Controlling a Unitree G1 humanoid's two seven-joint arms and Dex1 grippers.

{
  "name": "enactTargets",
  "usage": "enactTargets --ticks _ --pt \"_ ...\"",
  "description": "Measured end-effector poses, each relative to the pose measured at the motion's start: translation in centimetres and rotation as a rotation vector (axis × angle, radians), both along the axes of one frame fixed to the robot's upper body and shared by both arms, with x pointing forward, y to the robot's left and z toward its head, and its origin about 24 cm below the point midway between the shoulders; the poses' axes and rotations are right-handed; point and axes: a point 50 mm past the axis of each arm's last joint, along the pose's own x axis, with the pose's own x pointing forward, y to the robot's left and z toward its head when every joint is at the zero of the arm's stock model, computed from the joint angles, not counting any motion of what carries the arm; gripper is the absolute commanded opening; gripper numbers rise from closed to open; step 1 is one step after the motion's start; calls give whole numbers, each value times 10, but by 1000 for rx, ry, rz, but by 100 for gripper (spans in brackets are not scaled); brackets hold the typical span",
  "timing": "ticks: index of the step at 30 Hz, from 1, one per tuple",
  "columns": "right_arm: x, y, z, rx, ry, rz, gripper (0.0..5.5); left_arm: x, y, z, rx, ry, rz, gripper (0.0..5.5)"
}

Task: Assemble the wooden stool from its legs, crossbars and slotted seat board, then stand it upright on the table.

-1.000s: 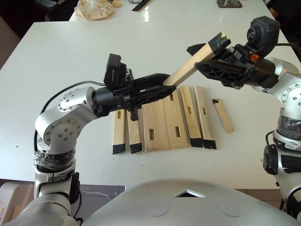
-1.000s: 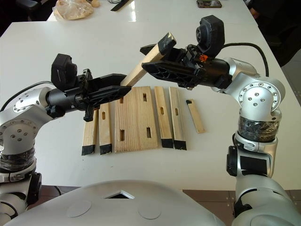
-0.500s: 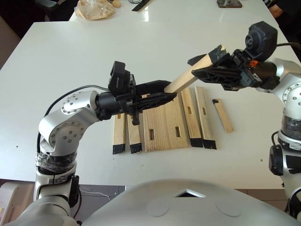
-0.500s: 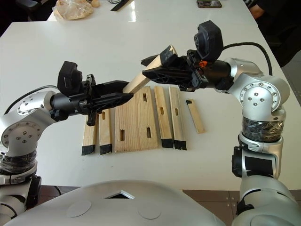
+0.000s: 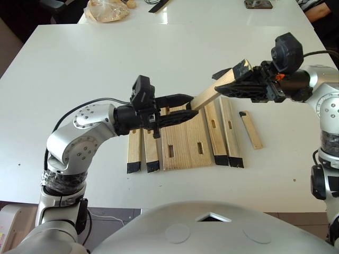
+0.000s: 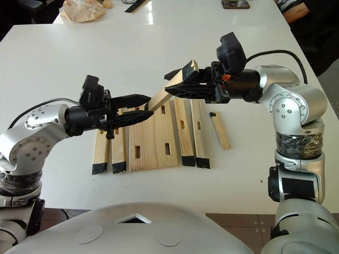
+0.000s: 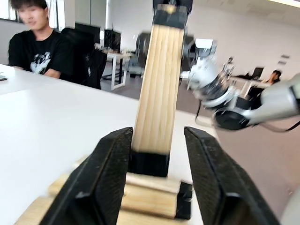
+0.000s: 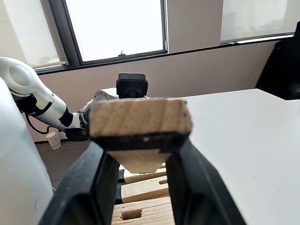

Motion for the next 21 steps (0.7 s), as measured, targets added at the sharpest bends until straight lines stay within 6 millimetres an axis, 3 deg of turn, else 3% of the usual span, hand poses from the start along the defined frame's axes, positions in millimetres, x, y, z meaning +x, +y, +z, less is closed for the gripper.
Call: enactTargets --ticks 4,8,13,18,21 --pt "7 -5 4 -16 -27 -42 130 9 3 -19 106 -27 96 271" --pt "14 -25 1 -161 -109 -115 130 10 5 -25 123 -39 135 271" --pt "12 -60 -18 -400 -104 -104 130 6 8 -36 124 -11 168 271" --pt "16 -72 -42 -507 -71 -105 130 5 8 -40 124 -8 190 271" --pt "15 -70 -54 -525 -58 -77 130 5 8 -42 125 -5 197 271"
